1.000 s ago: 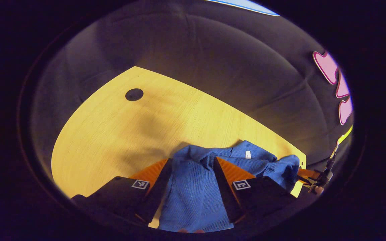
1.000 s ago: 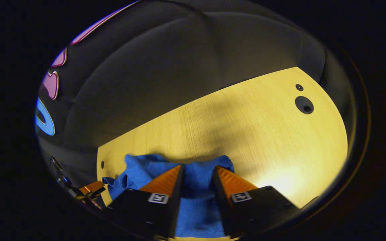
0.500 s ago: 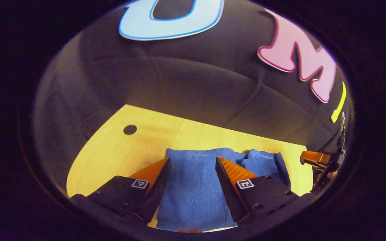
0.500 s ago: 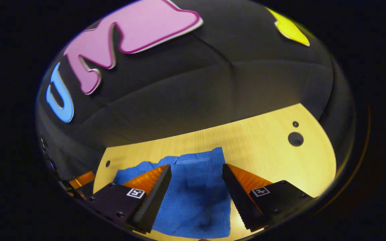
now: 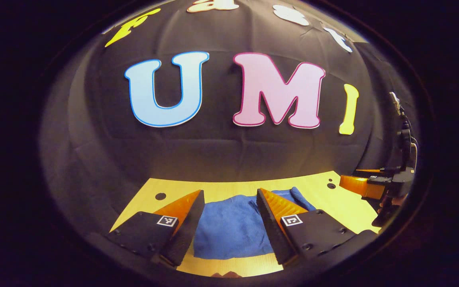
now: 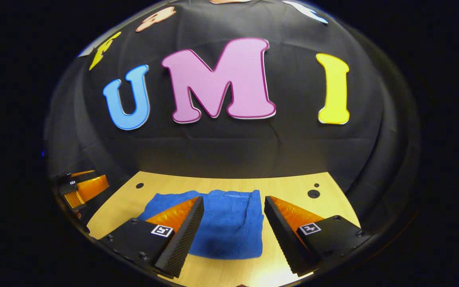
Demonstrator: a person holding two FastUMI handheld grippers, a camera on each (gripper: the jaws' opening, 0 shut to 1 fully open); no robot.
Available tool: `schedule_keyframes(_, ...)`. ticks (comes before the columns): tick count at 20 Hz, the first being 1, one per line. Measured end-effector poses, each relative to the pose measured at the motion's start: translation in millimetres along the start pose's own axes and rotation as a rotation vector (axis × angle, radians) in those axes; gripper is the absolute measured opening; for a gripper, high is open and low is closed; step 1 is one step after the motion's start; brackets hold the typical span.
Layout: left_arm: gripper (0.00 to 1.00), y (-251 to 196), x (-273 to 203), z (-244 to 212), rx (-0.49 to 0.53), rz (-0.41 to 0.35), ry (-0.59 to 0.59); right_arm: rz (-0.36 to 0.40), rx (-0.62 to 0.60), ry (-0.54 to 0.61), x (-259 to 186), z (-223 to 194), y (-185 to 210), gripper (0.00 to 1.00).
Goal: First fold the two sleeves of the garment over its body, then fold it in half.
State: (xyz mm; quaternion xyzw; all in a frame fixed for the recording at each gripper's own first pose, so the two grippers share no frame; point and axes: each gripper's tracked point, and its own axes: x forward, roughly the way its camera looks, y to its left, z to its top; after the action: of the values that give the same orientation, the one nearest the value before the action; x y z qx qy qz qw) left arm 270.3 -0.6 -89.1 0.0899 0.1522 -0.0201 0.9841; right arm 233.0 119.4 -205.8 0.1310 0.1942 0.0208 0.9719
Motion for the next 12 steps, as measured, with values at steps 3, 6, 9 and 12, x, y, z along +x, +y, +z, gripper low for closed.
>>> schedule_keyframes(3, 0.77, -12, -68, -1, 0.021, -0.019, -0.066, 0.01, -0.012, -0.096, -83, 13, 25, 0.98)
schedule_keyframes(6, 0.77, -19, -124, -4, 0.009, -0.036, -0.126, -0.001, -0.008, -0.158, -149, 12, 42, 0.97)
schedule_keyframes(9, 0.76, -23, -165, -1, -0.022, -0.045, -0.238, -0.045, -0.02, -0.226, -208, 14, 48, 0.97)
schedule_keyframes(12, 0.75, -25, -208, -21, 0.014, -0.035, -0.289, -0.086, -0.047, -0.288, -256, 18, 50, 0.96)
